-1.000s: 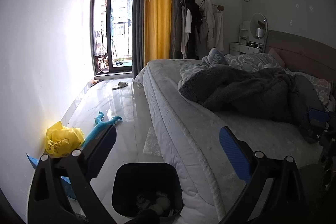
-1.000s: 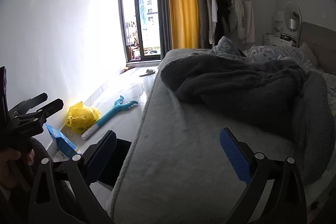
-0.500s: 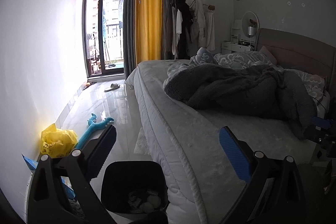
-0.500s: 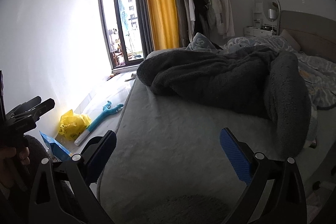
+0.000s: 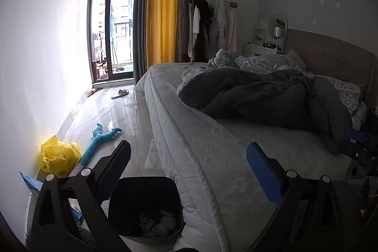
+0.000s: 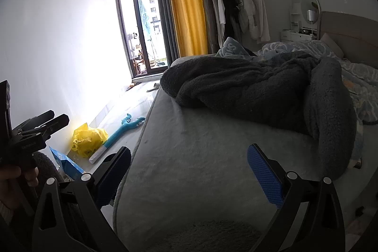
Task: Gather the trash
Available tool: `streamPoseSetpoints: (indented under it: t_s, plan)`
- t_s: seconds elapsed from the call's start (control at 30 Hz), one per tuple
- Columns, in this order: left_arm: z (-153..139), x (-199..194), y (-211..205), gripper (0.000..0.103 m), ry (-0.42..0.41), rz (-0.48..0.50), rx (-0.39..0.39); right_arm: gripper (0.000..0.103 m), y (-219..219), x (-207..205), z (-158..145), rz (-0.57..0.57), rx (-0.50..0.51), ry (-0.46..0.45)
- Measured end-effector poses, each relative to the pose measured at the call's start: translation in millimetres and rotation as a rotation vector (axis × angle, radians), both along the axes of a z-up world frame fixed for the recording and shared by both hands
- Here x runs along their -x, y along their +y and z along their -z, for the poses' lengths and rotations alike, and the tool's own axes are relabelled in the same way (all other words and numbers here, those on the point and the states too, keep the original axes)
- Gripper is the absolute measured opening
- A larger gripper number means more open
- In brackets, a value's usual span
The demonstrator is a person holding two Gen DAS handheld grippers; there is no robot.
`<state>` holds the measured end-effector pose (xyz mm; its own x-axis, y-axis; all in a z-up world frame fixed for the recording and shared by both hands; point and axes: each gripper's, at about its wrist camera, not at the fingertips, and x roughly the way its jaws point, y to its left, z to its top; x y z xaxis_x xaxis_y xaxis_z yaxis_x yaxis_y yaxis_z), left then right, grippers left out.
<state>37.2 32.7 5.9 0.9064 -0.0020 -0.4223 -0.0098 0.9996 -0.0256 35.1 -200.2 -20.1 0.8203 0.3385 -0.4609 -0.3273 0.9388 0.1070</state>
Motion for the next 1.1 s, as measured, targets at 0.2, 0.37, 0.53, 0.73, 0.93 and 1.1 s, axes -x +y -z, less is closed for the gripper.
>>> streamPoseSetpoints:
  t_s: [0.2, 0.37, 0.53, 0.73, 0.93, 1.1]
  plan:
    - [1.8, -2.2, 2.8, 0.100, 0.019, 0.003, 0.005, 0.100, 3.9, 1.9, 0.5, -0.012, 0.016, -0.005]
    - [1.5, -2.5, 4.1, 0.100, 0.022, 0.001, 0.004, 0.100, 4.9, 1.6, 0.4, -0.016, 0.014, -0.004]
    - [1.8, -2.6, 3.0, 0.100, 0.020, 0.006, -0.003, 0.100, 5.4, 1.5, 0.5, -0.016, 0.015, -0.004]
    - [2.1, -3.3, 3.3, 0.100, 0.024, 0.003, -0.006, 0.100, 6.0, 2.0, 0.5, -0.014, 0.015, -0.004]
    - [3.5, -4.5, 5.0, 0.100, 0.030, -0.003, -0.004, 0.100, 5.1, 1.4, 0.6, -0.015, 0.012, -0.003]
    - [3.7, -4.7, 4.9, 0.100, 0.030, -0.001, -0.007, 0.100, 4.6, 0.9, 0.8, -0.016, 0.013, -0.002]
